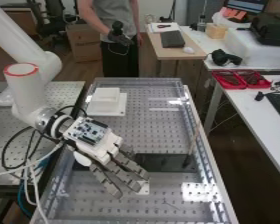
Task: Grab the bearing and place it in the white container
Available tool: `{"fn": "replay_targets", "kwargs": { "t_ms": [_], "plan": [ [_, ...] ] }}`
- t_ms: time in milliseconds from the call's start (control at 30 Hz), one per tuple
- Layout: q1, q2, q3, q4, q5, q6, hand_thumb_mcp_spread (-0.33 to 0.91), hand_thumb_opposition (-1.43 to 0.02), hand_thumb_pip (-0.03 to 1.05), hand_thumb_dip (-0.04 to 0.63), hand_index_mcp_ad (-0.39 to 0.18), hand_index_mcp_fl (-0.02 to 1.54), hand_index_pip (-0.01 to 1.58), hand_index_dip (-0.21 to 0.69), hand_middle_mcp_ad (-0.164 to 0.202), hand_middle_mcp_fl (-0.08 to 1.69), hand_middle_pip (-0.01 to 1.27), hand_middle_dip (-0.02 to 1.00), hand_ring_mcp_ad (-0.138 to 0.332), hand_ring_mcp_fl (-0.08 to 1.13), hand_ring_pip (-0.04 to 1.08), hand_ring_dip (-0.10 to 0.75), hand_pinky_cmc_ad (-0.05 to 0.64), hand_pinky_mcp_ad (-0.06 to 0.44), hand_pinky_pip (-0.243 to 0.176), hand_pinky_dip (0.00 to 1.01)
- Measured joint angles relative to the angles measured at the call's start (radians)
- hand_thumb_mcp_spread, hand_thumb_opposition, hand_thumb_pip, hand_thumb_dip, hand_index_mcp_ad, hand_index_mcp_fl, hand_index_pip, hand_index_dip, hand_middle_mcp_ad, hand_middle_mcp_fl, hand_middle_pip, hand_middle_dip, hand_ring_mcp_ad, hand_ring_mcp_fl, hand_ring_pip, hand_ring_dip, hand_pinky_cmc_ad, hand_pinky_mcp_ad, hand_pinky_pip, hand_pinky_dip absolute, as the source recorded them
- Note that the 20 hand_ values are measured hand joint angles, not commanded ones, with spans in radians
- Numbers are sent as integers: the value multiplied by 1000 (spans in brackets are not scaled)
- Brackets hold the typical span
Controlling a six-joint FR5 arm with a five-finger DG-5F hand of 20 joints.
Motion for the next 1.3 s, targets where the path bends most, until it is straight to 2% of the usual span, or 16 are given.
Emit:
{"fn": "replay_targets", "kwargs": {
  "t_ms": [1300],
  "plan": [
    [4, -28, 6, 15, -6, -46, 335, -820, 731, 253, -75, 105, 1477, 126, 86, 0, 126, 218, 164, 5, 136, 79, 417, 291, -124, 436]
  ]
}}
